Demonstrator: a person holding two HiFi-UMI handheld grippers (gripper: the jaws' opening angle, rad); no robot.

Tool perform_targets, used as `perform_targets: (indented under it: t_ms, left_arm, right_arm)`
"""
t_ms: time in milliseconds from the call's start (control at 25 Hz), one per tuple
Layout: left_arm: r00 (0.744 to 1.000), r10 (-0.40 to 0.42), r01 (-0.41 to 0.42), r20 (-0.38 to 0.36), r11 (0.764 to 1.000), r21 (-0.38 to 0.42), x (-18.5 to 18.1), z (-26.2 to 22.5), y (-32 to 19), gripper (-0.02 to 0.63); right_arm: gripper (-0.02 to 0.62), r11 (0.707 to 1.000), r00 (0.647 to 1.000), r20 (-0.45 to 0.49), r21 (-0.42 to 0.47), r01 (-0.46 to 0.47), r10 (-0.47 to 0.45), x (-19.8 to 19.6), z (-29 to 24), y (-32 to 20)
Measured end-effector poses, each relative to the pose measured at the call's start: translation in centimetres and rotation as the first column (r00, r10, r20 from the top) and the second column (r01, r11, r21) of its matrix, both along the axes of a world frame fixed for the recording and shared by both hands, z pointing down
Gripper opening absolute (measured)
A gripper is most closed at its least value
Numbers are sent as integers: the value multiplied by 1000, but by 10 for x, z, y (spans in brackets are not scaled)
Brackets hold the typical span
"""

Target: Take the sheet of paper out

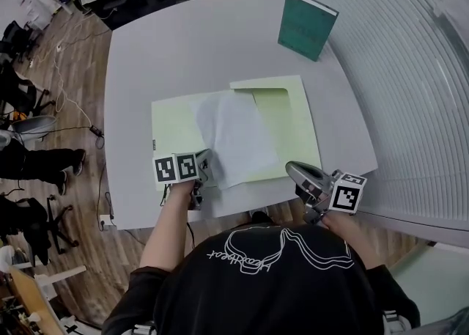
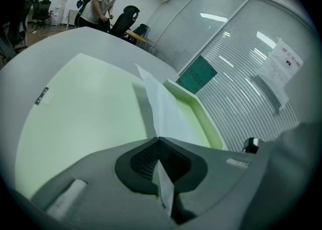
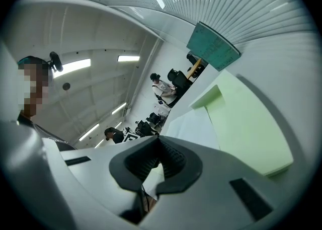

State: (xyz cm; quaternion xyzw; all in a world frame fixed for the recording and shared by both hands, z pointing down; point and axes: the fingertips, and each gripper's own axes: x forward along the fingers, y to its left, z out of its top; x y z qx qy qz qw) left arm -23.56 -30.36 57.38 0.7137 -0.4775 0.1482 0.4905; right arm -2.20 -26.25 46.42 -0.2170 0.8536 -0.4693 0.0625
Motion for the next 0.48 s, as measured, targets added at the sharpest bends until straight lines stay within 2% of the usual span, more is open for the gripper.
perform_targets:
  t_ms: [200, 480]
  left_arm:
    - [999, -33, 32, 10, 999, 31, -16, -25, 7, 12]
    - [999, -36, 36, 1, 989, 146, -39, -59, 26, 12]
  right_arm:
    - [9, 1000, 1000, 0, 5, 29, -29, -12, -14, 5]
    - [9, 999, 1000, 8, 28, 22, -23, -36, -21, 21]
